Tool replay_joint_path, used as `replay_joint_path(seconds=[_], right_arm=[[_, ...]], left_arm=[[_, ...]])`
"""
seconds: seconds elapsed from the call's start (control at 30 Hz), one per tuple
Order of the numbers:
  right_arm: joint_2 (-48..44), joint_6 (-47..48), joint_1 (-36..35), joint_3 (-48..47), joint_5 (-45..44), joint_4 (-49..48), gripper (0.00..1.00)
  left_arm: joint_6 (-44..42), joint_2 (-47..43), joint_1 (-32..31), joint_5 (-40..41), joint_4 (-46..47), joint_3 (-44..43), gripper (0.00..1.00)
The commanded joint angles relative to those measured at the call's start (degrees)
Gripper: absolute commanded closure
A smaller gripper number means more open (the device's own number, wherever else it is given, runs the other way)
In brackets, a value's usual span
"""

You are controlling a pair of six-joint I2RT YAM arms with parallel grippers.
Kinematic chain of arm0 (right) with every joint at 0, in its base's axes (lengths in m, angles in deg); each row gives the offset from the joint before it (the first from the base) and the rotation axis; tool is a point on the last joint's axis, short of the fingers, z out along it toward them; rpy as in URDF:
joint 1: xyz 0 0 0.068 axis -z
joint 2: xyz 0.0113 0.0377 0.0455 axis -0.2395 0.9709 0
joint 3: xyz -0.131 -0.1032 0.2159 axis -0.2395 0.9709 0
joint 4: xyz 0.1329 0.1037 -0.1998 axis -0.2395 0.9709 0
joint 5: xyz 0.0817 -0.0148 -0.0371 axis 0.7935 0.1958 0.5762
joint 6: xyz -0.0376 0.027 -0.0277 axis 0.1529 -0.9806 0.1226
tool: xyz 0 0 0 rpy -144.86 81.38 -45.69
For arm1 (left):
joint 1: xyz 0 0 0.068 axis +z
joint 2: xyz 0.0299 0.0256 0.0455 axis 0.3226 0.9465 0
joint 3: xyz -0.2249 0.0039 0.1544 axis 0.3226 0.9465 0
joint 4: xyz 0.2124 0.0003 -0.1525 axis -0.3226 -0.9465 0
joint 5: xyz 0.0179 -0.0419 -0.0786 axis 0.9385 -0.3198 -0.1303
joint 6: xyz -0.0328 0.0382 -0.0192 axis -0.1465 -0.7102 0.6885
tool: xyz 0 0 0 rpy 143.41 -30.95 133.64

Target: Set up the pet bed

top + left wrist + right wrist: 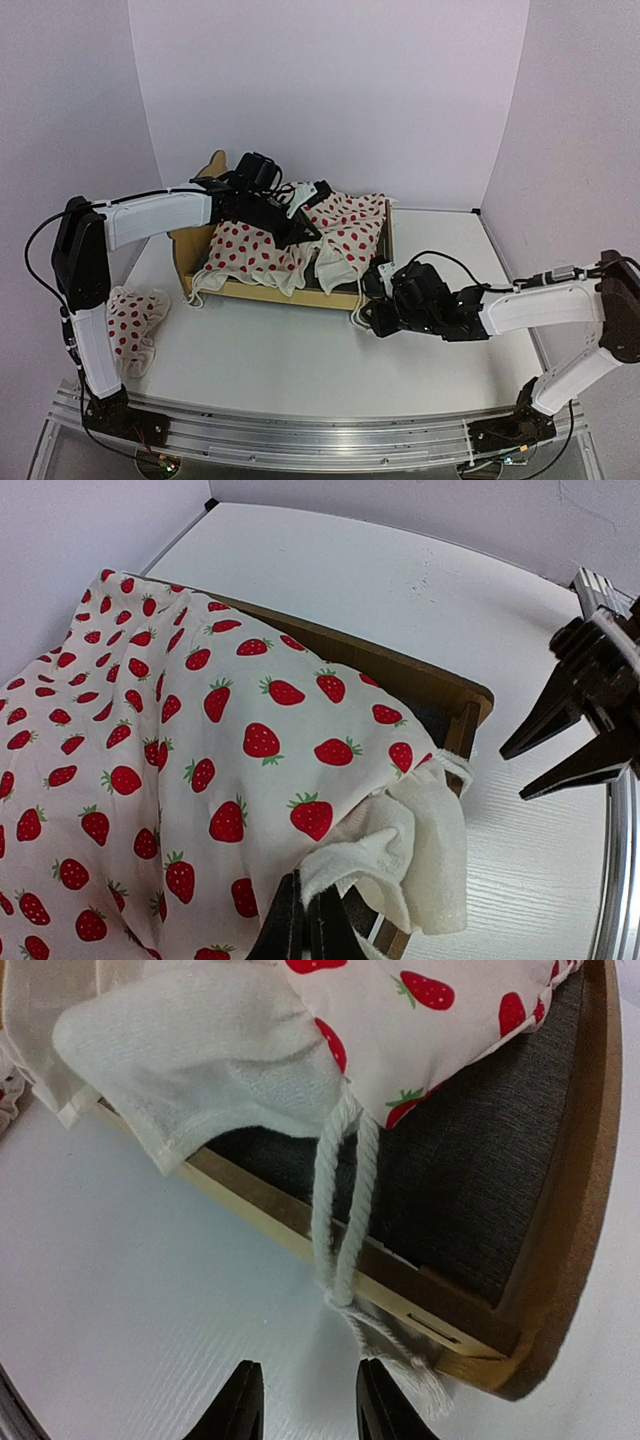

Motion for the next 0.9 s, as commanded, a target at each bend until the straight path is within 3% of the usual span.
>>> replay_joint_path(seconds=[0.0,0.1,0.37,0.87], right_arm=[[5.1,-2.7,-0.2,0.3,-3.3,-13.9,0.70],[8.1,-2.9,-0.2,1.5,-4.3,-19.8,0.71],[15.4,-3.2,-0.4,1.8,-9.1,-24.2,0.75],[20.6,-0.3,-0.5,2.1,-16.2,-26.9,0.82]], left_arm=[[0.0,-3.7,0.4,0.5,2.0,-1.2,1.00],[-0.1,-3.7,0.4,0.3,2.4,-1.0,1.00],[0.0,-3.9,0.4,-0.1,2.8,-0.7,1.00],[-0.2,-3.9,0.4,0.2,2.9,-0.7,1.00]])
